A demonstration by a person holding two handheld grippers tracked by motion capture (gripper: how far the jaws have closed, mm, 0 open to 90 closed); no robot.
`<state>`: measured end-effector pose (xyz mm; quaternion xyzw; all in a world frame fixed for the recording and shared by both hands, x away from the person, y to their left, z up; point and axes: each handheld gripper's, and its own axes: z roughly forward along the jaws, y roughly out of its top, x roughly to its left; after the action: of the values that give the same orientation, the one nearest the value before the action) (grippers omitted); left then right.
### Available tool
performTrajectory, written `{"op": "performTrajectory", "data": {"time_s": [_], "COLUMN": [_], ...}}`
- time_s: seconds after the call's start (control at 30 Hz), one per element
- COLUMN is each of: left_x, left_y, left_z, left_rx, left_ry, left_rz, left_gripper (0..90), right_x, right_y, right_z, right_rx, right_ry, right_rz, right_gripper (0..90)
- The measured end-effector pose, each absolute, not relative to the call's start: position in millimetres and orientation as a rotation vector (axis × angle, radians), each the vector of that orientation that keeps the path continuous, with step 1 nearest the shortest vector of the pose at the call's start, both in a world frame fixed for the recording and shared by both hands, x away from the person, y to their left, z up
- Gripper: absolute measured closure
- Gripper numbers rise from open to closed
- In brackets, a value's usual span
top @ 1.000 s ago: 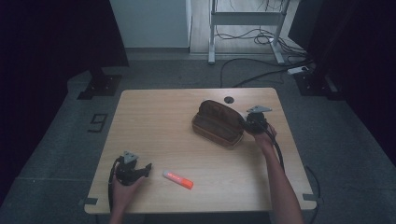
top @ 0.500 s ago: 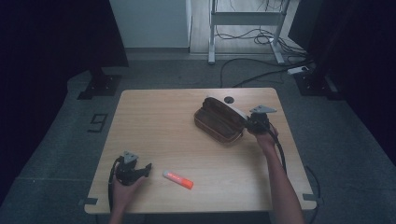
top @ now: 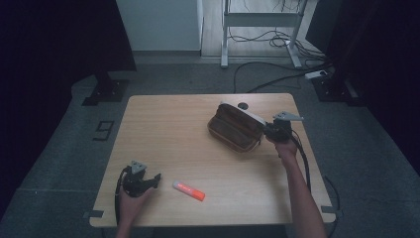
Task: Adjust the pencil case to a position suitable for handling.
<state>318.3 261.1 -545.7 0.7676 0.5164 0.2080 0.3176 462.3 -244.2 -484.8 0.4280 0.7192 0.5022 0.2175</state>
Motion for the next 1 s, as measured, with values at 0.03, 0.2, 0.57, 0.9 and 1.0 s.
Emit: {"op": "performTrajectory", "data": {"time_s": [0.03, 0.2, 0.57, 0.9, 1.0], "left_x": [318, 318, 318, 318, 318], "left_y": [261, 261, 261, 261, 261], "left_z": [-546, -546, -546, -546, -546], "left_rx": [2.020, 2.018, 2.017, 2.018, 2.018], "left_ry": [1.359, 1.360, 1.360, 1.360, 1.360], "left_rz": [0.548, 0.548, 0.548, 0.548, 0.548], "left_gripper": [27.5, 27.5, 27.6, 27.6, 27.6], "right_x": [461, 456, 445, 432, 429], "right_y": [-244, -243, -237, -234, -233], "right_z": [-484, -478, -466, -460, -460], "right_rx": [1.182, 1.172, 1.140, 1.112, 1.111], "right_ry": [1.989, 1.984, 1.985, 1.983, 1.982], "right_rz": [1.395, 1.427, 1.481, 1.529, 1.538], "right_gripper": [80.5, 80.5, 80.5, 80.5, 80.5]}}
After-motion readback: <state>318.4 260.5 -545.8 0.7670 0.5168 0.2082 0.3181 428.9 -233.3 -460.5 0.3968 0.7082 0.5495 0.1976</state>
